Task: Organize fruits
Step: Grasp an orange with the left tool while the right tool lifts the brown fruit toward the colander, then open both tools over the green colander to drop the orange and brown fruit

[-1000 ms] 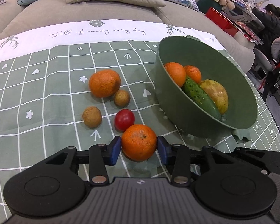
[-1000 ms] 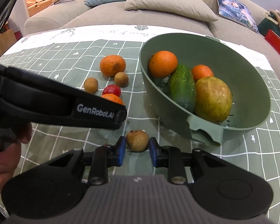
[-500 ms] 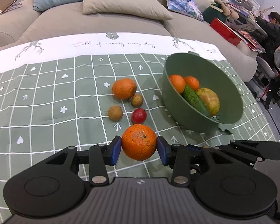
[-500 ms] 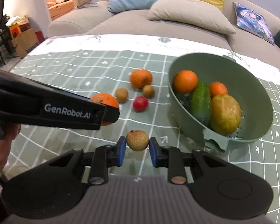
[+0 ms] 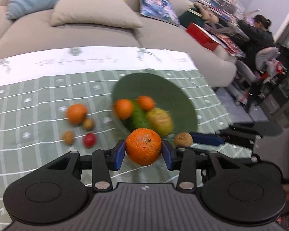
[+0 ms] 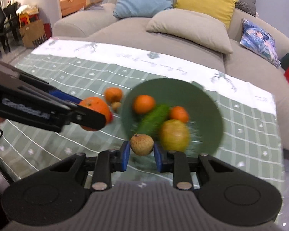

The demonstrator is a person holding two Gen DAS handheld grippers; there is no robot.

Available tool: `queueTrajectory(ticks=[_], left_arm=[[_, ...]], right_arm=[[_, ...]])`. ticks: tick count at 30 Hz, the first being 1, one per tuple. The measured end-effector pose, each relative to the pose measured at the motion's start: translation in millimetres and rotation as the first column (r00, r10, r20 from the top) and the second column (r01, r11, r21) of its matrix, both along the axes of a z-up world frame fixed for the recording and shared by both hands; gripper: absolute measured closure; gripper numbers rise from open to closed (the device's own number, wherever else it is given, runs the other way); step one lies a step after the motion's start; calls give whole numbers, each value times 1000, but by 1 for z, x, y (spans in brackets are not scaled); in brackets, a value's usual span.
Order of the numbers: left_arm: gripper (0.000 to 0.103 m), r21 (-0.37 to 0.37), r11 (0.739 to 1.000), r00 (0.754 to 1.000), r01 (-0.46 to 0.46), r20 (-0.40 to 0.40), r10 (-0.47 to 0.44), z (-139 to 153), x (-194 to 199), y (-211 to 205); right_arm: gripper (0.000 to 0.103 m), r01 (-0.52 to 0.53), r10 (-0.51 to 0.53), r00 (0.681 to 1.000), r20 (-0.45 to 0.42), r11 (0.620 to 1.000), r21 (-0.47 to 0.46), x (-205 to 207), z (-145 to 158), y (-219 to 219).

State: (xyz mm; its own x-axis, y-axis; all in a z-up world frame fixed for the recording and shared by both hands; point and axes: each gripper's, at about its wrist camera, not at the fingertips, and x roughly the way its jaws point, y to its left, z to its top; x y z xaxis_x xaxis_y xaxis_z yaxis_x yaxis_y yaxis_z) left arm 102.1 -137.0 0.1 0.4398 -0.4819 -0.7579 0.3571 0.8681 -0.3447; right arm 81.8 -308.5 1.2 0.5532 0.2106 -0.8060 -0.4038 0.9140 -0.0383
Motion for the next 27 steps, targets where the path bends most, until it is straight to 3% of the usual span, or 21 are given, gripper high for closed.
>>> queueTrajectory(ticks=[6, 11, 18, 27], left_arm=[[57, -23, 997, 995, 80, -65, -81, -11, 21, -37], [57, -24, 995, 984, 94, -147, -96, -26, 40, -53], [57, 6, 998, 972, 62, -228, -59, -40, 52, -61], [56, 17, 1000, 950, -4, -313, 10, -43, 65, -64]], right_arm=[[80, -56, 53, 997, -51, 997, -48, 31, -2, -36], [80, -127, 119, 982, -145, 991, -47, 60, -16, -47], [80, -225, 201, 946, -253, 972, -67, 82, -39, -42], [80, -252, 216, 904, -368, 966, -53, 100, -59, -38]])
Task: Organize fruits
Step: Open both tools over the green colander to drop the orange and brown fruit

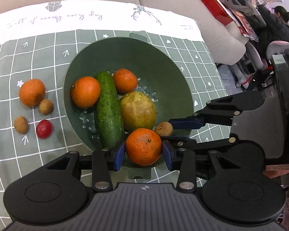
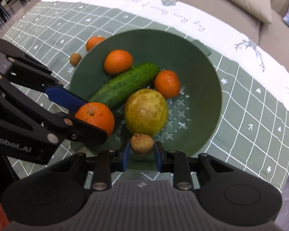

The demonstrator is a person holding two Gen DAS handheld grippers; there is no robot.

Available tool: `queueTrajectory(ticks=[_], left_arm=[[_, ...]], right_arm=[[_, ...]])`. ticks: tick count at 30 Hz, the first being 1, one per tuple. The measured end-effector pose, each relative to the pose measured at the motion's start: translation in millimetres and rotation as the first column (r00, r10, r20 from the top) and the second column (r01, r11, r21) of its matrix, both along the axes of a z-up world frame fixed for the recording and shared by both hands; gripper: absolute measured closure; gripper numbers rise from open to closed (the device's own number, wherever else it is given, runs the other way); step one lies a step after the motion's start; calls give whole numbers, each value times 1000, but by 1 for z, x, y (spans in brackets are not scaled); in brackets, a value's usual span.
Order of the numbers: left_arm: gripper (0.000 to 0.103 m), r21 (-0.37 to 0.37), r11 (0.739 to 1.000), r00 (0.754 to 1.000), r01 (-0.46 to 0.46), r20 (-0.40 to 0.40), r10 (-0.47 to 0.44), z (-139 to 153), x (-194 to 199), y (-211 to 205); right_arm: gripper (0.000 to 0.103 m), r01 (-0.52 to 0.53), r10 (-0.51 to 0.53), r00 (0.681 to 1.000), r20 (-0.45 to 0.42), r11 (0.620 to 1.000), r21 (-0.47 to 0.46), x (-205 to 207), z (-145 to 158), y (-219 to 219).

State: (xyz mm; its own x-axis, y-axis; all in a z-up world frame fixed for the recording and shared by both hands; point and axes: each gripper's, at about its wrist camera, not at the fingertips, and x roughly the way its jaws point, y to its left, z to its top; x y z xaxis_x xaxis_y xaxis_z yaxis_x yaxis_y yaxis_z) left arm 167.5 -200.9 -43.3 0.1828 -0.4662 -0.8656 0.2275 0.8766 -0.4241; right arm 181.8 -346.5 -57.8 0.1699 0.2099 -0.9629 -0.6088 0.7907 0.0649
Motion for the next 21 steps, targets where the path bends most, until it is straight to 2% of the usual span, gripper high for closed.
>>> queueTrajectory(ticks=[11, 19, 21], left_arm=[[55, 13, 1000, 1000, 5, -7, -5, 0, 0, -2], [46, 6, 1000, 1000, 6, -12, -6, 0, 0, -1], [45, 12, 1000, 1000, 4, -10, -4, 2, -1, 0]], right_arm=[[79, -19, 18, 999, -45, 1000, -21, 3, -6, 7], [78, -16, 15, 999, -39, 999, -40, 2, -2, 8], [69, -13, 12, 1000, -28, 999, -47, 1, 2, 7]])
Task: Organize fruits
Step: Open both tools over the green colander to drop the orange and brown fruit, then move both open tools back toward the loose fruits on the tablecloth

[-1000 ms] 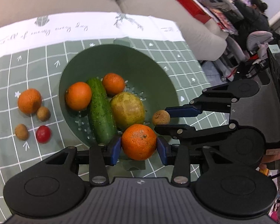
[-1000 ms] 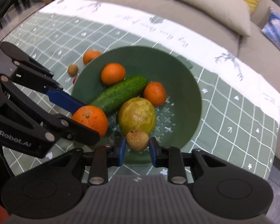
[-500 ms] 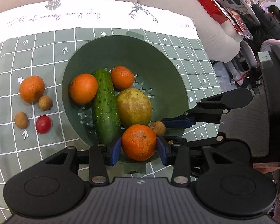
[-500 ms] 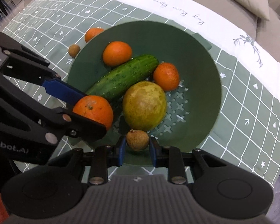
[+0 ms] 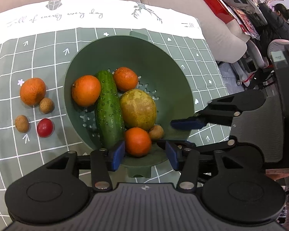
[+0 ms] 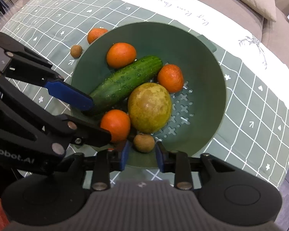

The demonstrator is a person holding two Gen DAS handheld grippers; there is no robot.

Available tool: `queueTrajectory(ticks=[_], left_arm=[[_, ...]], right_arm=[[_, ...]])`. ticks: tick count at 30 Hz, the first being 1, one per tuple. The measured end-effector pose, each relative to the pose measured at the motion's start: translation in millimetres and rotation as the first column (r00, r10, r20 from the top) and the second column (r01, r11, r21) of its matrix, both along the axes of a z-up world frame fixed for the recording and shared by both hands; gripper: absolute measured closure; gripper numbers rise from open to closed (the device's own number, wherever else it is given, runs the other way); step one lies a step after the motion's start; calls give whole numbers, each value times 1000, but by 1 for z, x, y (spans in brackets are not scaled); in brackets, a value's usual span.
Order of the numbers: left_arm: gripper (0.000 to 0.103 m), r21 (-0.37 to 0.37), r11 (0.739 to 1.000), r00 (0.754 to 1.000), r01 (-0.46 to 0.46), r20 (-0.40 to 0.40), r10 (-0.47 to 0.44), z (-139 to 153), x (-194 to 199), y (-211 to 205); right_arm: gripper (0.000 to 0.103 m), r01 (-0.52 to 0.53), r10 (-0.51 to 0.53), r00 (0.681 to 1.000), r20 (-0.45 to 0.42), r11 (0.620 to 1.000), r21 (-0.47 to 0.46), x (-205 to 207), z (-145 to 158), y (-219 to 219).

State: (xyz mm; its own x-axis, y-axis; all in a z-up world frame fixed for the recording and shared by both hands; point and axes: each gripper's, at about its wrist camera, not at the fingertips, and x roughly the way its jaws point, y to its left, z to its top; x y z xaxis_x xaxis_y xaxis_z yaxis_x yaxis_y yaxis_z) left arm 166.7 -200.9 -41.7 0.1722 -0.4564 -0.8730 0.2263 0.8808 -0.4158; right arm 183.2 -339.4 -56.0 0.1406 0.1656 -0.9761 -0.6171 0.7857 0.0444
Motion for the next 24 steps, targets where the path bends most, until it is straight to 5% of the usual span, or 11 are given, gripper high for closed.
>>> queueTrajectory(ticks=[14, 24], left_arm=[[45, -21, 999, 988, 31, 154, -27, 45, -26, 38], [45, 14, 1000, 962, -6, 275, 2, 62, -55, 101]], right_arm=[[63, 73, -78, 985, 152, 997, 40, -26, 44, 13], [57, 197, -256, 939, 228, 948, 251, -66, 60, 45]])
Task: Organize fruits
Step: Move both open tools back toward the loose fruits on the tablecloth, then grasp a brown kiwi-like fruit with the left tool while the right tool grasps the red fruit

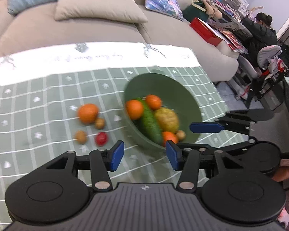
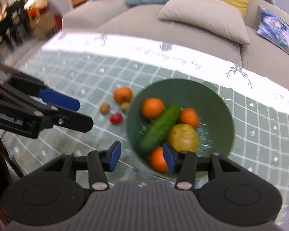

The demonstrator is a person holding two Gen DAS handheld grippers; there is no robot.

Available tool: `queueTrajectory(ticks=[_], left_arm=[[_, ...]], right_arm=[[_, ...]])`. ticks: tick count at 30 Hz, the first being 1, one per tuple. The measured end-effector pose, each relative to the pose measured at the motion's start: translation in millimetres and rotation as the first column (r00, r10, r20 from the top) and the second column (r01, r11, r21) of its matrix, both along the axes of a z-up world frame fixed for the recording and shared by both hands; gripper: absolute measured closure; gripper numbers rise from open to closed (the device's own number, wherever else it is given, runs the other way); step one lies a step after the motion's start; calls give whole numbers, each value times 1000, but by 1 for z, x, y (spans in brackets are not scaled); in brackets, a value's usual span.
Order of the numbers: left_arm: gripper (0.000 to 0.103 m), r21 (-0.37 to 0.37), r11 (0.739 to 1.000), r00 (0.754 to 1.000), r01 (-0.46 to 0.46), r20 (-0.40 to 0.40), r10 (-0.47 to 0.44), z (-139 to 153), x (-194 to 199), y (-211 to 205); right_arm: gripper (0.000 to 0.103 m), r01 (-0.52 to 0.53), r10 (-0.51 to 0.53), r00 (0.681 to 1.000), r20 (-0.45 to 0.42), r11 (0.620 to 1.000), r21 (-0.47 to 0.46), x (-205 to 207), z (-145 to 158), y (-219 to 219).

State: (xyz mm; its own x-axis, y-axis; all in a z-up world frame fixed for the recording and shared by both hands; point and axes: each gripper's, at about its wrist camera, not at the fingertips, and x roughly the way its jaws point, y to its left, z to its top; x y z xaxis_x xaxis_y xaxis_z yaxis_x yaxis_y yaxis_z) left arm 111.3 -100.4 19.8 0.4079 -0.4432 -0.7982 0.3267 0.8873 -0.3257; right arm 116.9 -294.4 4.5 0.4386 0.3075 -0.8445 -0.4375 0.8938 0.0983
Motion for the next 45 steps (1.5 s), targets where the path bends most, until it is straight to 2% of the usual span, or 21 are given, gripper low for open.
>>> queueTrajectory(ticks=[7, 13, 15, 19, 23, 26, 31, 36, 45], left_arm=[[45, 54, 998, 995, -42, 87, 38, -6, -20, 35], [46, 132, 989, 983, -65, 177, 42, -18, -35, 53], [52, 136, 987, 981, -81, 185, 55, -23, -38, 58], [60, 131, 986, 983, -98, 167, 76, -36, -37, 66], [62, 150, 981, 981, -123, 166, 97, -47, -35, 67], [66, 130, 981, 980, -143, 155, 122, -56, -29, 71], [67, 91, 982, 980, -163, 134, 150, -70, -13, 69], [67, 87, 983, 982, -159, 119, 149, -82, 5, 61], [67, 93, 984, 987, -154, 69, 148, -105, 32, 48]], right_arm=[[57, 113, -123, 990, 75, 986, 122, -26, -16, 39], [58, 138, -153, 976, 152, 985, 108, -48, -27, 77], [58, 149, -163, 971, 174, 985, 91, -52, -32, 87], [59, 198, -209, 964, 164, 977, 86, -54, -49, 98], [65, 227, -235, 960, 150, 972, 68, -48, -68, 104], [65, 265, -270, 951, 147, 963, 55, -40, -80, 104], [69, 312, -318, 936, 154, 948, 60, -30, -92, 105], [71, 341, -349, 924, 157, 937, 76, -19, -105, 108], [71, 339, -346, 925, 157, 938, 69, -3, -121, 111]])
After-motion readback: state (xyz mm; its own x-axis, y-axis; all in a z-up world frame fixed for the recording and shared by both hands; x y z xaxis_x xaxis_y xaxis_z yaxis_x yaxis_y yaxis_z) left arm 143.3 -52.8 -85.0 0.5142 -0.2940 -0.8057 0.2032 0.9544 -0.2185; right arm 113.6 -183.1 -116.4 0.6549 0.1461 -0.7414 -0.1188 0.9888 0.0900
